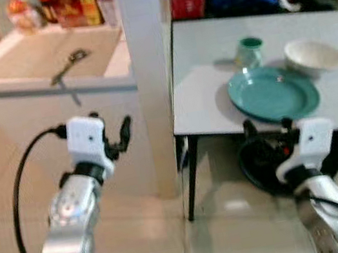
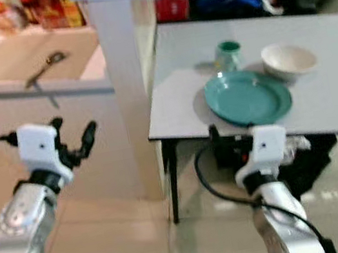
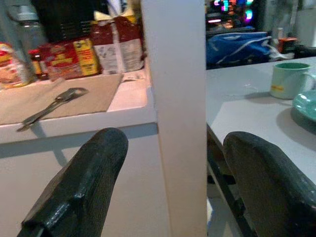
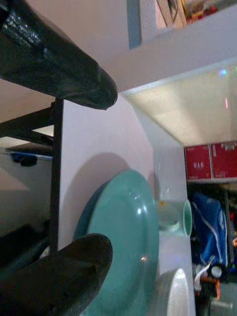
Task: Setting the table
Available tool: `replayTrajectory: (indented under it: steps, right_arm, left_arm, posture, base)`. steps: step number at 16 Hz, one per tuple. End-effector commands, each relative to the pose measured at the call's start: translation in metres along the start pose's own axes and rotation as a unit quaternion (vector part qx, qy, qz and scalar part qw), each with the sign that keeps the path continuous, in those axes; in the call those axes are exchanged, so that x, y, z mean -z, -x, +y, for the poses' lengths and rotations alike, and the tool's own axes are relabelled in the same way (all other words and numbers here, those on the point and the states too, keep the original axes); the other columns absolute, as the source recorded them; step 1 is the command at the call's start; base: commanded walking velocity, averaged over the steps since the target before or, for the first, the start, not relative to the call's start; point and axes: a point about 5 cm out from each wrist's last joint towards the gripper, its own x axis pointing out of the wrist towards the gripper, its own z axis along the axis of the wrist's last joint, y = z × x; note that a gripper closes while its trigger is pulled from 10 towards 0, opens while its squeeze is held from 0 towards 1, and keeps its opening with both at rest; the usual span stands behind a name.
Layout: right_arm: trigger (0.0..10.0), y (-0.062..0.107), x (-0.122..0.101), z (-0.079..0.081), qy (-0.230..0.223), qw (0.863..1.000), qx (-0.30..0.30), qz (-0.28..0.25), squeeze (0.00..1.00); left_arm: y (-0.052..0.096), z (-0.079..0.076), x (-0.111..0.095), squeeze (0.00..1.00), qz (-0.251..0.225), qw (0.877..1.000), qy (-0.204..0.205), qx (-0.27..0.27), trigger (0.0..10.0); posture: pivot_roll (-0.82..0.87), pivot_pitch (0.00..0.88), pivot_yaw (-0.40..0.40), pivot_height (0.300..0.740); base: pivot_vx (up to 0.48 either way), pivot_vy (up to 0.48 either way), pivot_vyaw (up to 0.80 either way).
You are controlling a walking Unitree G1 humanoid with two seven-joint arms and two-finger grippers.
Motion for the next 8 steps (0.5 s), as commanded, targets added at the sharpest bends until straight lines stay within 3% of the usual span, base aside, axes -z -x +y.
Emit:
replayTrajectory:
  steps: [1,8]
  right_arm:
    - [10.0,-0.002,-0.006,-0.003,0.006,1.000,0.008,-0.005,0.00]
    - [10.0,-0.013,-0.022,0.004,0.012,1.000,-0.001,-0.025,0.00]
  left_arm:
    - [-0.004,-0.007,-0.003,0.00,-0.002,1.000,0.000,0.011,10.0]
    - [-0.007,-0.009,-0.006,0.00,-0.007,1.000,-0.012,0.005,10.0]
  posture:
    - [0.02,0.026,-0.006,0.740]
    - [0.03,0.022,-0.015,0.740]
  base:
    - [0.000,0.480,0.00]
    - [0.000,0.480,0.00]
